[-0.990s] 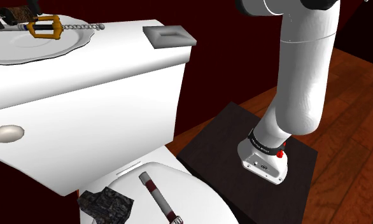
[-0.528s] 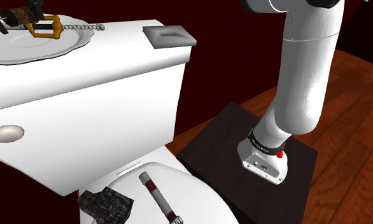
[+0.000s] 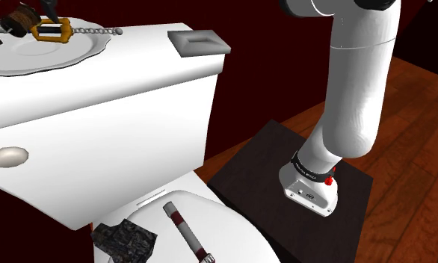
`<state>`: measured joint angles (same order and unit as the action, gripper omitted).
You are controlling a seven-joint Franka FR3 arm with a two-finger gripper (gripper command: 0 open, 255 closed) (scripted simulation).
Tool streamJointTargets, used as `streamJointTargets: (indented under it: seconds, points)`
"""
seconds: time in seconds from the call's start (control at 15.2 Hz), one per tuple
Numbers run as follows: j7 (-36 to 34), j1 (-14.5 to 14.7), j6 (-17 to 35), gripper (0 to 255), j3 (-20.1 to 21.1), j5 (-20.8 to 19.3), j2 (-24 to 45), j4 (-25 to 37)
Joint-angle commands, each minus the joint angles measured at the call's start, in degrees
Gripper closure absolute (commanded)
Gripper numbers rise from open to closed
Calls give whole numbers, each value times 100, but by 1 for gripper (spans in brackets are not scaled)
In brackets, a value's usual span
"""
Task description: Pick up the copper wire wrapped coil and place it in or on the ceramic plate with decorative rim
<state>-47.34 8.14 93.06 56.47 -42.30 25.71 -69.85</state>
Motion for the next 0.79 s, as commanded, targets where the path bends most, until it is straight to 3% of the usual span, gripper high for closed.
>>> streamJointTargets:
  seconds: [0.0,0.26,0.73]
  points:
    - [-19,-45,41,0,18,29,-38,-84]
    - [115,448,-705,0,-13,-75,23,769]
    - [116,449,-704,0,-15,-74,22,769]
